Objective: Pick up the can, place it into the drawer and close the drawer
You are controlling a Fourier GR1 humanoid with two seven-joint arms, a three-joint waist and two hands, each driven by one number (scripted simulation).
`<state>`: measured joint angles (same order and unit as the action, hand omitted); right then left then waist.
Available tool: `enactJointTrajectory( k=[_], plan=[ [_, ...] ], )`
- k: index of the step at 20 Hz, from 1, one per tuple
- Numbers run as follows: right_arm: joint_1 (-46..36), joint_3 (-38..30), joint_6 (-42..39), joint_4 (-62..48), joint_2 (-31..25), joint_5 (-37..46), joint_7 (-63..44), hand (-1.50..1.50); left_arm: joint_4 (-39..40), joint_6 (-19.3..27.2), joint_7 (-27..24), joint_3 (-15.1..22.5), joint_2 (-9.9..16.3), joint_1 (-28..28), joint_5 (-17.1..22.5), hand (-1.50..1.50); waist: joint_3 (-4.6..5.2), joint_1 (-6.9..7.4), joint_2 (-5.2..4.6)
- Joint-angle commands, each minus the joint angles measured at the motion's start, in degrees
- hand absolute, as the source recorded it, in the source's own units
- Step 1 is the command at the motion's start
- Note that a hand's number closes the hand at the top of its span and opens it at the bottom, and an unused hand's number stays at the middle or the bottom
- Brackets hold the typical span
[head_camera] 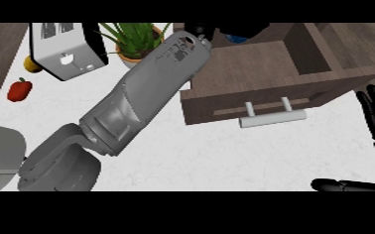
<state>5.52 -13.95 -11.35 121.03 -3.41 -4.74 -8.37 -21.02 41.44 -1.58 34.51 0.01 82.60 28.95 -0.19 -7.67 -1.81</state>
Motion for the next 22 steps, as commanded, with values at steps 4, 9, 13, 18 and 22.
enactJointTrajectory(
  k=[4,9,13,18,22],
  plan=[
    [-1.2,-0.9,0.7,0.6,-0.6,-0.5,-1.6,-1.50,1.0,1.7,-2.1,1.2,0.0,-1.8,2.2,-1.50,0.04,0.32,-0.02],
    [-1.1,1.3,1.1,4.4,-1.5,5.5,0.2,-1.50,-0.4,3.8,-3.7,0.6,0.0,-2.0,4.8,-1.50,0.11,-0.14,-0.16],
    [0.3,1.5,-0.4,5.8,-4.6,11.4,4.6,-1.50,-0.2,4.3,-3.5,-0.5,0.0,-1.2,6.8,-1.50,0.09,0.06,-0.03],
    [-0.2,3.4,-0.7,7.6,-6.4,16.7,5.8,-1.50,-1.9,4.4,-4.2,-0.6,0.0,-1.5,9.5,-1.50,0.11,1.30,0.23],
    [-1.4,6.2,0.1,7.2,-7.5,23.8,7.5,-1.50,-3.7,5.1,-6.6,-0.7,0.0,-1.8,11.1,-1.50,0.12,2.63,0.51]
  ],
)
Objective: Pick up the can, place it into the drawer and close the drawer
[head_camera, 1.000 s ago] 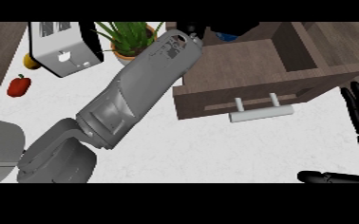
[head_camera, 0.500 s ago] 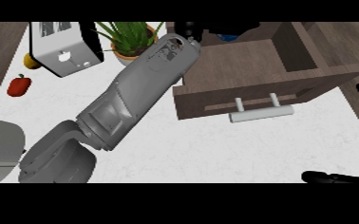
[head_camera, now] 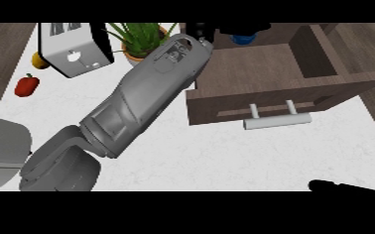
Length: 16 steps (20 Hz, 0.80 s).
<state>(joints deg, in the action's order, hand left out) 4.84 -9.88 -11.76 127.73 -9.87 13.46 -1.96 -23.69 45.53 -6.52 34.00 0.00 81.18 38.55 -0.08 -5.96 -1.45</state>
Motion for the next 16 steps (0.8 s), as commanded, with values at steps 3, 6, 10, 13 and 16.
enactJointTrajectory(
  k=[3,6,10,13,16],
  plan=[
    [-2.9,3.2,1.4,-2.7,-3.3,12.1,2.4,-1.50,-1.6,3.8,-0.3,1.2,0.0,1.5,1.8,-1.50,-0.02,1.35,0.31],
    [-2.9,9.4,3.3,-3.2,-2.9,22.1,1.8,-1.50,-1.6,3.6,1.0,1.1,0.0,3.4,2.0,-1.50,0.03,2.75,0.62],
    [-6.0,11.2,4.7,-8.3,-5.3,29.8,2.1,-1.50,1.1,1.8,1.1,-0.5,0.0,4.9,1.8,-1.50,0.03,3.84,0.69],
    [-5.2,13.8,7.2,-13.4,-5.1,35.6,3.5,-1.50,-1.6,1.8,2.4,0.2,0.0,3.0,0.7,-1.50,0.05,5.58,1.34],
    [-9.8,14.0,8.0,-20.3,-5.5,39.4,2.2,-1.50,-2.4,3.2,1.8,-0.6,0.1,2.1,-0.4,-1.50,0.07,6.35,1.36]
  ],
)
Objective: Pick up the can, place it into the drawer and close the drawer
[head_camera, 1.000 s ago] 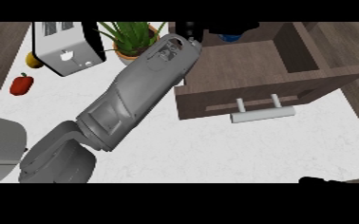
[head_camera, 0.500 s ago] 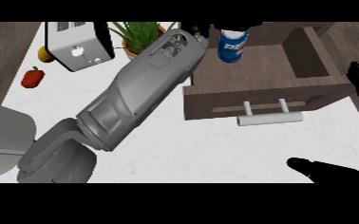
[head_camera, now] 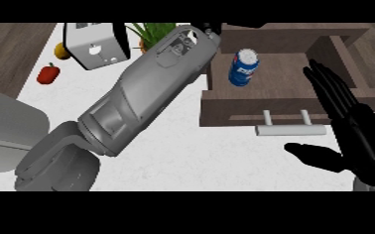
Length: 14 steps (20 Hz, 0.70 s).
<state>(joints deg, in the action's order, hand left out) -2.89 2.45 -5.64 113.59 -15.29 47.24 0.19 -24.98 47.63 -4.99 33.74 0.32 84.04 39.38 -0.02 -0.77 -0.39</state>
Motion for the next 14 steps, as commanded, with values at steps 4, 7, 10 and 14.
enactJointTrajectory(
  k=[4,7,10,14],
  plan=[
    [-2.5,2.5,8.5,-13.2,1.9,10.9,1.5,-1.50,-5.3,-0.8,5.1,0.0,4.2,-2.4,-2.2,-1.50,0.00,1.98,0.70],
    [-0.8,1.7,16.8,-20.5,4.5,10.8,6.0,-1.50,-9.9,1.5,7.1,0.9,4.2,-4.1,-3.6,-1.50,-0.04,2.08,0.80],
    [-6.0,0.8,18.7,-27.5,5.5,12.6,5.2,-1.50,-12.8,-1.3,9.5,0.8,9.5,-5.6,-4.8,-1.50,-0.02,2.15,0.65],
    [-11.7,1.7,20.5,-34.5,8.1,16.9,2.0,-1.50,-20.8,0.7,13.8,2.2,11.9,-9.3,-6.2,-1.50,0.01,2.90,0.88]
  ],
)
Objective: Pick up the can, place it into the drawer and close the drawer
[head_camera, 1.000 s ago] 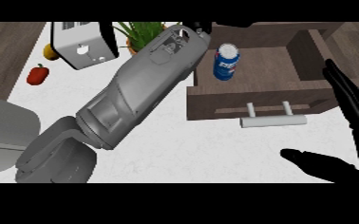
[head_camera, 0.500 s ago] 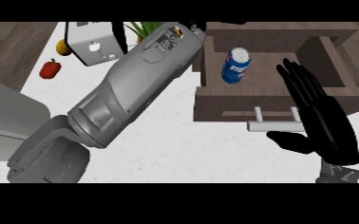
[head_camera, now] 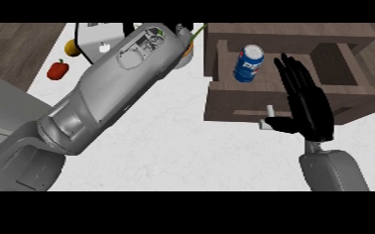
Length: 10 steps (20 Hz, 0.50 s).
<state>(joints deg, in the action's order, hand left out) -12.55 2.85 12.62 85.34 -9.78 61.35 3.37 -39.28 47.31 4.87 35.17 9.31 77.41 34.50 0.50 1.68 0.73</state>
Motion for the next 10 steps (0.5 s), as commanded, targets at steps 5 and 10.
enactJointTrajectory(
  k=[5,10],
  plan=[
    [-10.1,-3.6,6.2,-19.2,0.4,2.1,2.6,-1.50,-9.4,-1.4,5.1,0.2,7.7,-4.1,-2.3,-1.50,-0.55,0.74,-0.82],
    [-13.7,-5.1,13.1,-28.0,1.1,5.1,3.4,-1.50,-16.0,-2.4,7.8,1.1,11.6,-8.9,-2.7,-1.50,-0.55,1.76,-0.81]
  ],
)
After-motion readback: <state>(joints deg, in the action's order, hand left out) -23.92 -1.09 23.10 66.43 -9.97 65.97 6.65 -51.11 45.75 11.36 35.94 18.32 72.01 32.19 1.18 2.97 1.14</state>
